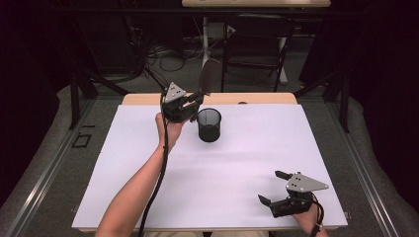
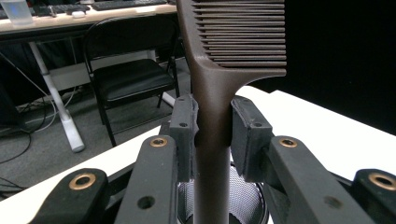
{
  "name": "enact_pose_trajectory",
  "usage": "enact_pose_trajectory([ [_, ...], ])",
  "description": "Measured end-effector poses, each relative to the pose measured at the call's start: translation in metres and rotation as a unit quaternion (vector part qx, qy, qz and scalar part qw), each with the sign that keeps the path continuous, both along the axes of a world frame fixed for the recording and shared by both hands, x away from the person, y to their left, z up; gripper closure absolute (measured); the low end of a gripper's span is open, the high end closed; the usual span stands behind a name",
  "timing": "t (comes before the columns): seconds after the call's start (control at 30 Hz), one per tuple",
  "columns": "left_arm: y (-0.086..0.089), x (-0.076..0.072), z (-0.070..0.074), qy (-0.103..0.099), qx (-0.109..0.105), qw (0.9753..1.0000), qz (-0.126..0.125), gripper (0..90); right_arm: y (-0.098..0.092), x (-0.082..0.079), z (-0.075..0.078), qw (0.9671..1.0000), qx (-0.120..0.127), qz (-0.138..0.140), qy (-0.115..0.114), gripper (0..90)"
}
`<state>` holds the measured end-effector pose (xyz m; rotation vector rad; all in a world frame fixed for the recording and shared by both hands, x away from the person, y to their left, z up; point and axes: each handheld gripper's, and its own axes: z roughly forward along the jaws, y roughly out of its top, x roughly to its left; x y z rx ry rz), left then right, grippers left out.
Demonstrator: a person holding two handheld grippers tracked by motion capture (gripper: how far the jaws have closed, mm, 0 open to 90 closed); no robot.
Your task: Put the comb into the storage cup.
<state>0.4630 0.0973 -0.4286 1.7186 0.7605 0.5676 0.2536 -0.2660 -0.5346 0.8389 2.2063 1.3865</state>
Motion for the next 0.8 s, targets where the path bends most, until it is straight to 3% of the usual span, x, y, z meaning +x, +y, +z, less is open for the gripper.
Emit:
enact_pose_trajectory([
  [0.4,-0.008,0.006,-0.001,-0.012,-0.002,0.9999,-0.005,72.0,0.0,0.0,0.0,1.0,0.0,0.0,0.001,0.4],
  [0.8,-0.013,0.01,-0.004,-0.029,-0.023,0.9993,-0.006,72.0,0.0,0.0,0.0,1.0,0.002,-0.001,-0.002,0.4],
])
